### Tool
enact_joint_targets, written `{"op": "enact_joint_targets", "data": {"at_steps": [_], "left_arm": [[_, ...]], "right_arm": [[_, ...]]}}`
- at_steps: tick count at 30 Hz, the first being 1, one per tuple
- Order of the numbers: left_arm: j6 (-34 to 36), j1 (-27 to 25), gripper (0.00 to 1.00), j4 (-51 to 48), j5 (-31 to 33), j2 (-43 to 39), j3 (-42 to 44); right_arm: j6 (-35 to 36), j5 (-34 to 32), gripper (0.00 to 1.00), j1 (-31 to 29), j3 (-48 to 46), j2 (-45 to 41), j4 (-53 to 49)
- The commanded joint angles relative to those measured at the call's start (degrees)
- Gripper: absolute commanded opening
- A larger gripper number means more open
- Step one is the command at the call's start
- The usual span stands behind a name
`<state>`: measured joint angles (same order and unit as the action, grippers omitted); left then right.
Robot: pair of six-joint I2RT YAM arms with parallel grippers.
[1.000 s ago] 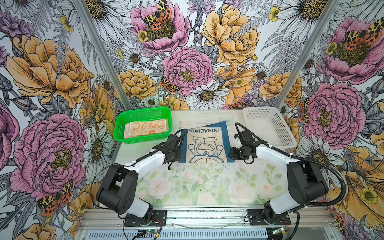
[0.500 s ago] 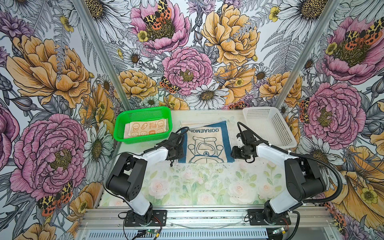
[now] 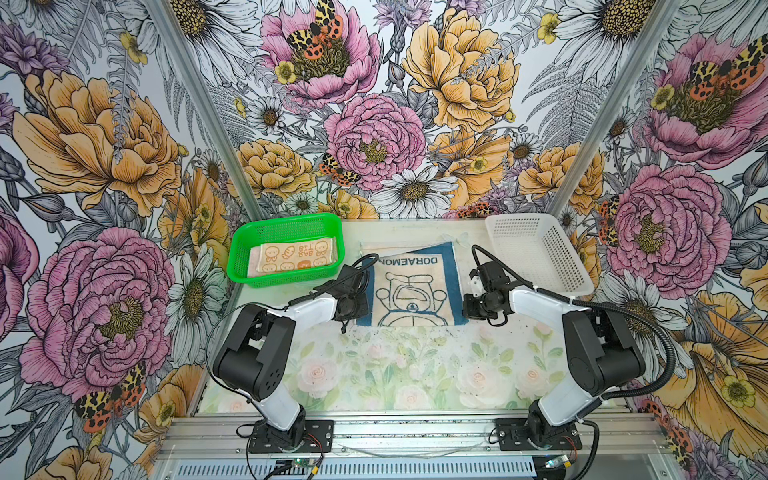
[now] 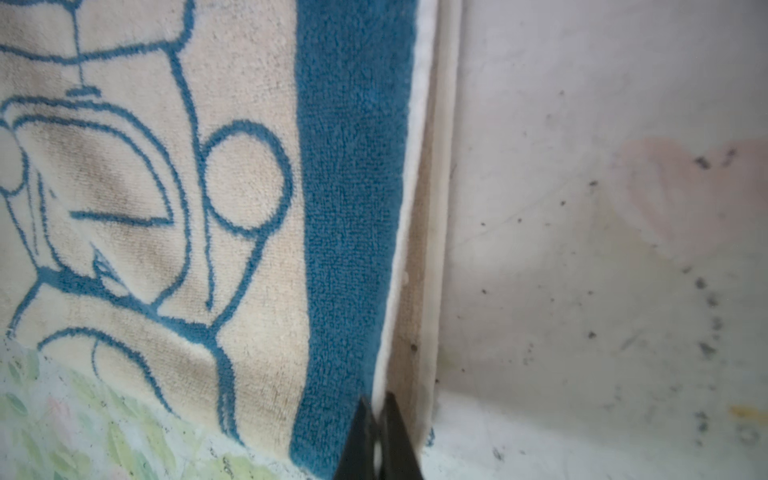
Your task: Fold and stack the towels
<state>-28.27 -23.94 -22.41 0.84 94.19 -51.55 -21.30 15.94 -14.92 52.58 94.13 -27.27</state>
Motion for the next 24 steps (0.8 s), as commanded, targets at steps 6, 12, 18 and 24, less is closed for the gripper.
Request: {"op": "enact_joint_targets", "data": {"at_steps": [6,12,18,24], "left_arm": [[0.38,-1.97,0.00,-0.27,1.82,-5.42,-0.84],[0.59,-3.58,0.00,-2.71,3.46,-9.31,-0.36],[-0.49,-6.45,0.00,-4.98,5.08,-13.25,2.99],[-5.73,-12.13,0.00,-8.52,7.95,-20.64,10.26]], "right_arm": [[0.03,2.14,0.00,-0.06,-1.30,-4.20,1.08],[-1.12,3.13,0.00,-0.04,-3.47,-9.87,0.77],[-2.84,4.06,0.00,-0.35,-6.80,-14.28,-1.90],[-6.95,3.13,0.00,-1.99,-12.77,-19.71,-6.80]]}}
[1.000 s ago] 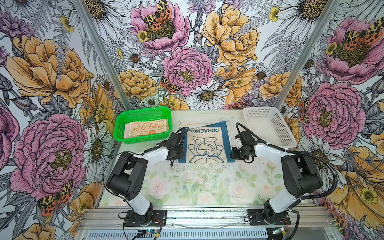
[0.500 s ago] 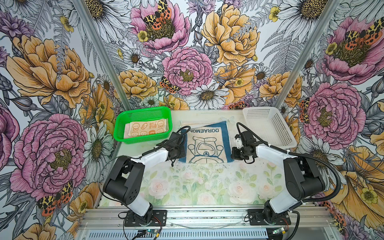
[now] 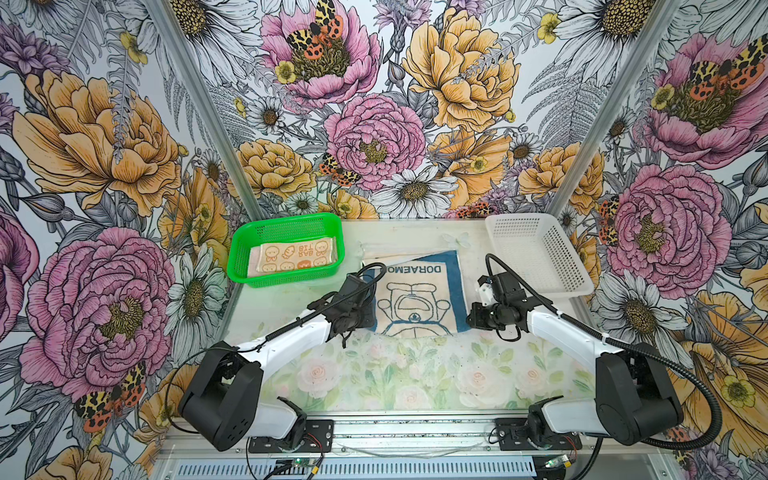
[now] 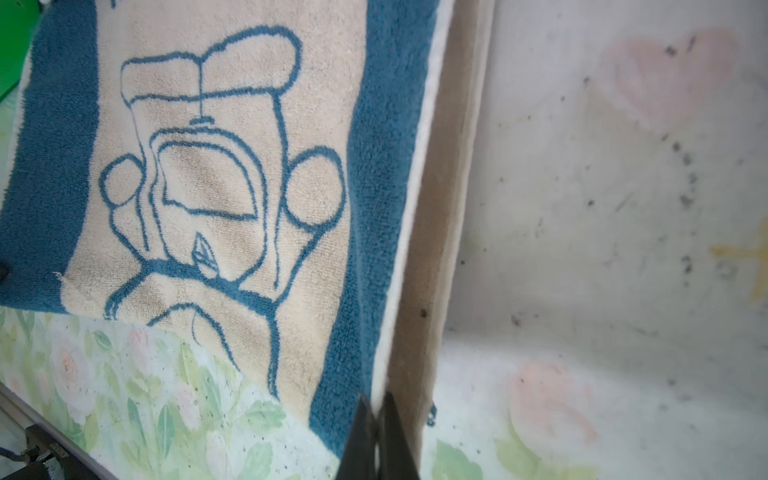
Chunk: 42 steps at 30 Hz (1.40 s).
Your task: Fold and stack the towels
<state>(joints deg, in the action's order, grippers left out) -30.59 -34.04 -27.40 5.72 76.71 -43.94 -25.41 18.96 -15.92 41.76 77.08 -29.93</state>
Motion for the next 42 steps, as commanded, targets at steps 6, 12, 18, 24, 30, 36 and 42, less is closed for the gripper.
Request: {"op": "enact_joint_targets", "data": {"at_steps": [6,12,18,24,30,36,42], "left_arm": [[-11.78,-7.80,0.00,-7.91,5.87,-14.01,11.39],[-15.37,-9.98,0.00,-7.88,5.82,-18.15,16.30],[-14.23,-10.12,0.20,-9.36,9.09,-17.52,13.62],[-8.20,-8.51,0.38,-11.08,9.50,-14.78,4.83],[-2.16,-4.22,0.52,-8.91,3.41,-5.78,-4.73],[-0.97,-1.33,0.73,-5.50,-0.61,-2.68,-8.65],[-0.74,3.07,0.99,-0.92,-6.13,0.46,-8.07]], "right_arm": [[-8.51,-2.09,0.00,-3.62,-8.89,-14.39,-8.50],[-12.53,-3.67,0.00,-7.70,-10.66,-17.23,-10.42],[-14.91,-8.48,0.24,-11.55,-10.33,-20.77,-11.56],[-13.35,-11.15,0.41,-13.89,-3.61,-21.17,-13.58],[-11.47,-10.30,0.50,-17.81,1.17,-15.12,-8.88],[-12.03,-11.02,0.58,-21.71,1.72,-12.48,-2.81],[-13.26,-11.84,0.65,-24.97,2.73,-8.36,2.22]]}}
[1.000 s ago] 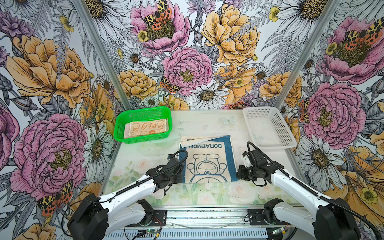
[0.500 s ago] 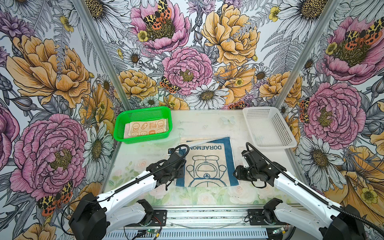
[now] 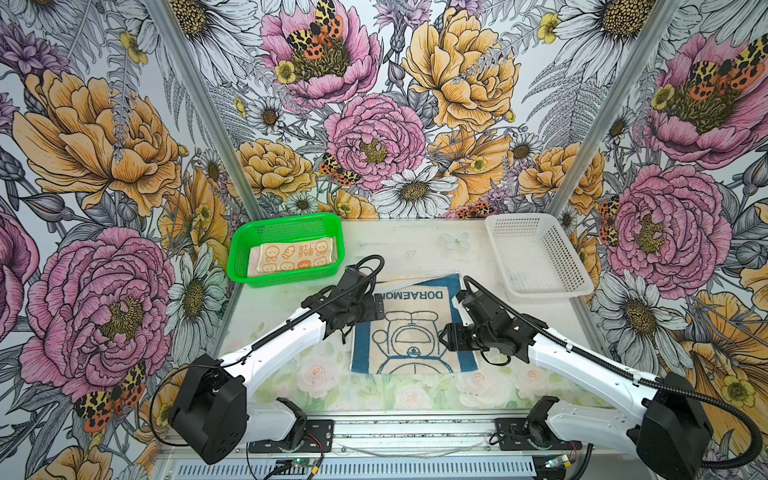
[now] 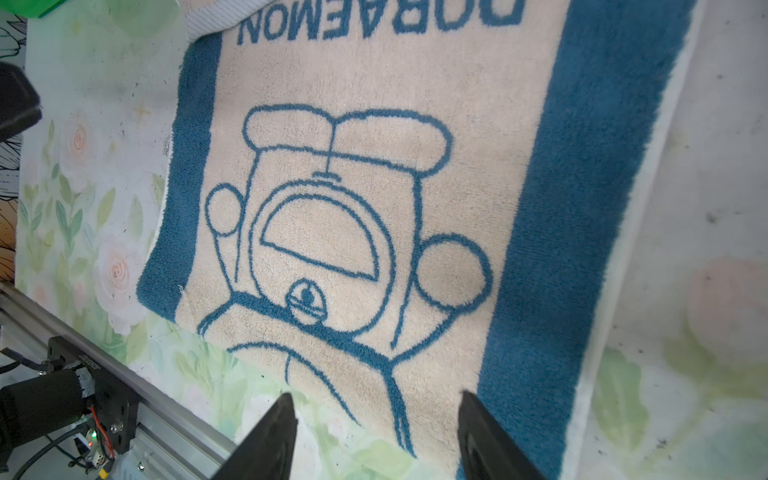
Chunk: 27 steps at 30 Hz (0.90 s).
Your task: Fold and stack the towels
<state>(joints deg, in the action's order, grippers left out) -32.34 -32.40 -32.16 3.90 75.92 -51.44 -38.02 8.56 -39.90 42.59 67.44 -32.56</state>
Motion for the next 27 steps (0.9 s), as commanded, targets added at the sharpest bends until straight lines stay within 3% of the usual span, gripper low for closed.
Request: {"op": "enact_joint_targets", "data": {"at_steps": [1,18,19,20,27], "left_arm": [[0.68,1.71,0.99,4.72,-4.59,1.65,-0.68],[-1.57,0.98,0.99,8.89,-2.63,5.00,-1.04],[-1.78,0.87,0.99,9.06,-1.97,5.17,-1.19],[-2.15,0.69,0.99,9.49,-1.36,5.28,-1.16],[-4.75,0.63,0.99,13.90,1.60,7.35,-0.40]], "right_arm": [[-1.20,-1.19,0.67,-1.38,1.85,1.87,5.95],[-0.60,-2.25,0.79,-3.07,0.83,5.65,10.38],[-0.92,-1.61,0.85,-3.08,0.83,6.35,10.71],[-1.23,-0.90,0.99,-3.08,0.68,7.10,10.98],[-4.69,1.54,0.99,-3.08,-4.53,8.36,17.41]]}}
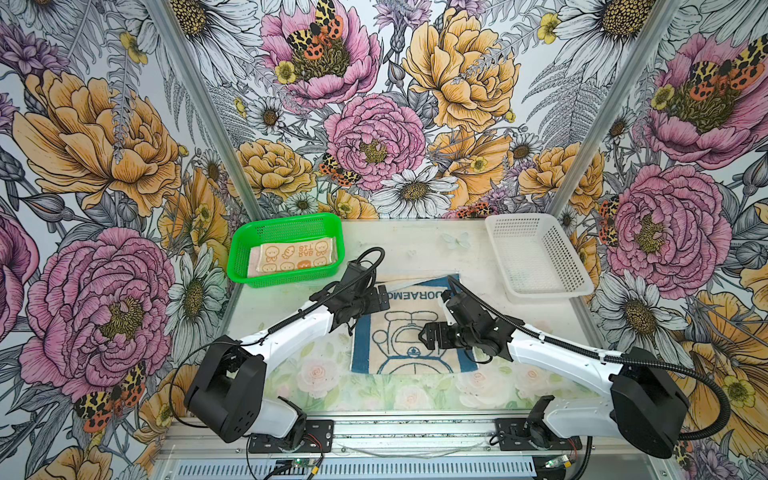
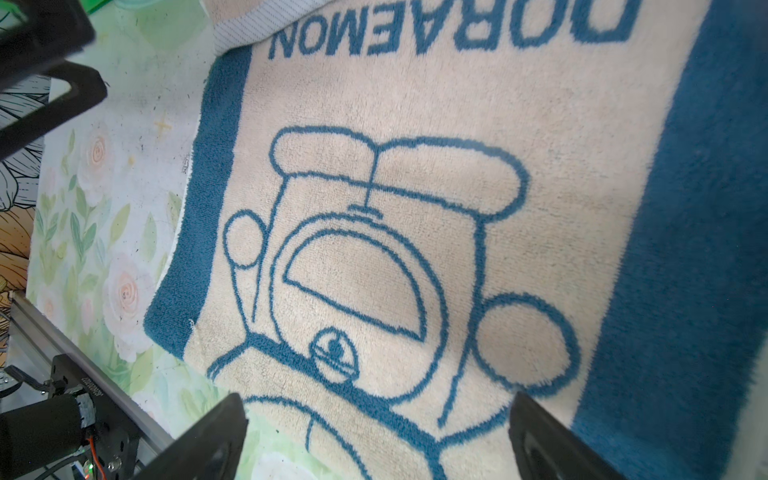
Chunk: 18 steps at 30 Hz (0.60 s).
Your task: Fold and stack the towels
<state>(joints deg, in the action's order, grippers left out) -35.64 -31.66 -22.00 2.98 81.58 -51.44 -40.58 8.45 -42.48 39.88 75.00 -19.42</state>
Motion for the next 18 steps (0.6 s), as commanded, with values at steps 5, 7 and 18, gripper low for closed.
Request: {"op": "enact_joint_targets", "data": {"at_steps": [5,7,18], "left_arm": [[-1.63,0.28,0.99,5.92,1.94,7.37,-3.05],[-1.85,0.50,0.99,6.27,0.94,9.52,-4.74],[-7.70,-0.77,0.99,15.28,-4.39,23.19,-10.38]], "right_arm": [[-3.60,3.42,0.99,-0.59,-3.81,2.95,7.36],[-3.88,3.59,0.99,-0.59,-4.16,4.25,7.54],[-5.85,5.37,1.00,-0.54,-7.40,7.87,11.51]]}}
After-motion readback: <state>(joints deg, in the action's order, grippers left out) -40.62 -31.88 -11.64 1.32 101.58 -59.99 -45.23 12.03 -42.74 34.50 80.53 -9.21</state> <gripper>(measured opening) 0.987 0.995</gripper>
